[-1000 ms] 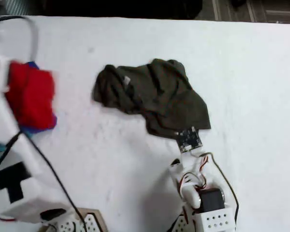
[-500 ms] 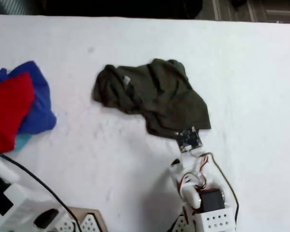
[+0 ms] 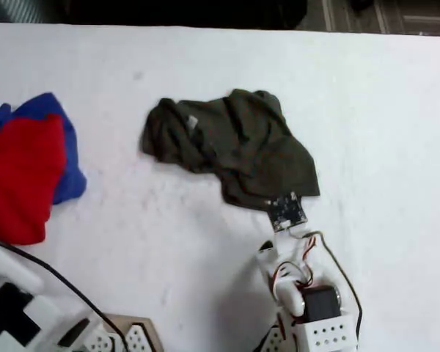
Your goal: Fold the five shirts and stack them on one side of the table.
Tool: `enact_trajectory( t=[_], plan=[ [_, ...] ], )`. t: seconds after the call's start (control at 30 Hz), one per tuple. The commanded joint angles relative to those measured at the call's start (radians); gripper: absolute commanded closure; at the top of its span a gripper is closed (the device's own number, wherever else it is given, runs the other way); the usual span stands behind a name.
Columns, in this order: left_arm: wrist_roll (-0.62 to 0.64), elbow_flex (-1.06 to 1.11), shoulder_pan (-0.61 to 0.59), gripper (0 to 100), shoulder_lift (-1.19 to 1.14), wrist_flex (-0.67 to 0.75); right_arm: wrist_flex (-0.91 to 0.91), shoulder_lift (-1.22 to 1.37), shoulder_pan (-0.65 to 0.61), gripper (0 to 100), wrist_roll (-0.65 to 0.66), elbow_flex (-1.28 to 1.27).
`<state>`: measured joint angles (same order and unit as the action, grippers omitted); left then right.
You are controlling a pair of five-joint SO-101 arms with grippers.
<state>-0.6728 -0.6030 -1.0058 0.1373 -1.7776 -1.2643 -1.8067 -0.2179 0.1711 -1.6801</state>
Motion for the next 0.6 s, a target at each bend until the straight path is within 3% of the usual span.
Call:
enact_trajectory(
  t=[0.0, 0.17, 0.4, 0.57],
  plan=[
    [0.066, -0.006, 0.010, 73, 0.082, 0.006, 0.018, 0.002, -0.022, 77.3, -0.009, -0.011],
    [0.258, -0.008, 0.007, 73, 0.122, 0.006, -0.001, 0.002, -0.081, 77.3, -0.009, -0.011],
    [0.480, -0.006, -0.008, 74, 0.142, 0.046, -0.002, 0.002, -0.048, 77.3, -0.009, -0.011],
    [0.453, 0.006, -0.071, 75, 0.101, 0.086, 0.087, 0.002, 0.001, 77.3, -0.009, 0.028]
  ],
)
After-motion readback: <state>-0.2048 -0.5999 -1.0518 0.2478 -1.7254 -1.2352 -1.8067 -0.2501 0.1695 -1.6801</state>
